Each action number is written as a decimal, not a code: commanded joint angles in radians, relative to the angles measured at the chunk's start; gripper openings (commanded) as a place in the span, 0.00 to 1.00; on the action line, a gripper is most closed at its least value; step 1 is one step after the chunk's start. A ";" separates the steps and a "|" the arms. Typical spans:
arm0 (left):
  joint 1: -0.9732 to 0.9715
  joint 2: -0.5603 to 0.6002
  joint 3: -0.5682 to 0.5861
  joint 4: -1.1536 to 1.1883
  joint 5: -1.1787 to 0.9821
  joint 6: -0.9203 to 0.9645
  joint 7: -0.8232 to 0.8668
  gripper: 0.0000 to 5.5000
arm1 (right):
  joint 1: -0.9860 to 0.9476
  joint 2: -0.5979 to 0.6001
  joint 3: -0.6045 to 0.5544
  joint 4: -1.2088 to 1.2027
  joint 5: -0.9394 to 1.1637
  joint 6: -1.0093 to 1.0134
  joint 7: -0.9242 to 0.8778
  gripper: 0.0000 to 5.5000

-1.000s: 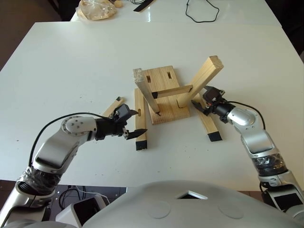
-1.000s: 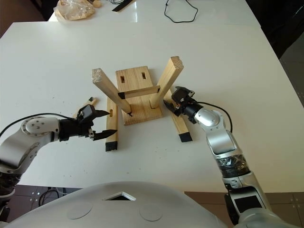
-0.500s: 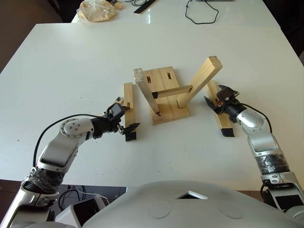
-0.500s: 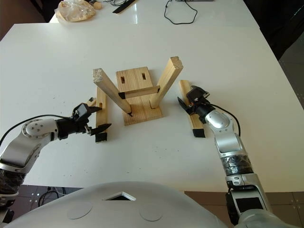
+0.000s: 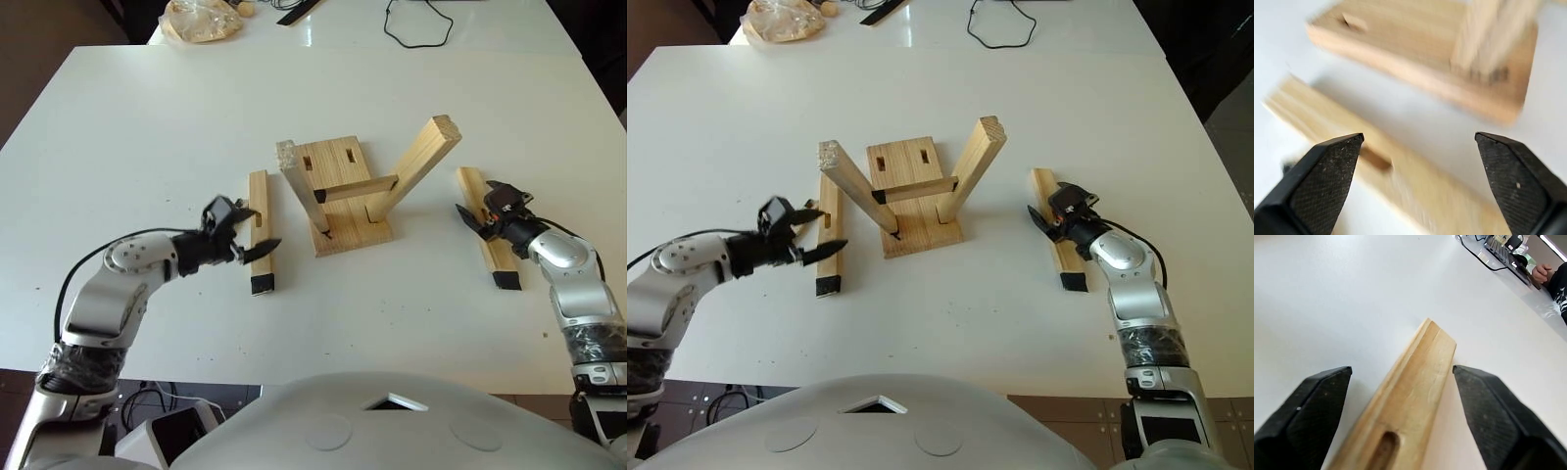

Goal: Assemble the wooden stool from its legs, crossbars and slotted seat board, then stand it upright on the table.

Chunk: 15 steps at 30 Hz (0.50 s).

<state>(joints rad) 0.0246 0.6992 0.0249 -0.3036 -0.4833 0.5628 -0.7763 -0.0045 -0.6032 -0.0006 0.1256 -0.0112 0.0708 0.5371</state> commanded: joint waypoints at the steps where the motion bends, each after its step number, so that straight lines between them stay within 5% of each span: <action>1: -0.123 -0.058 0.089 -0.008 -0.123 0.087 0.046 0.77 | -0.002 -0.035 0.025 -0.176 0.045 0.036 0.106 0.69; 10: -0.327 -0.170 -0.011 0.180 0.025 -0.001 0.136 0.77 | 0.034 -0.239 0.141 -0.468 0.097 0.095 0.461 0.69; 15: -0.306 -0.318 -0.132 -0.029 -0.019 0.066 0.204 0.77 | 0.078 -0.286 0.222 -0.482 0.066 0.071 0.547 0.69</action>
<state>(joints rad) -0.2918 0.4176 -0.0465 -0.2313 -0.4813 0.5949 -0.5875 0.0659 -0.8696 0.1997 -0.3459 0.0674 0.1476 1.0619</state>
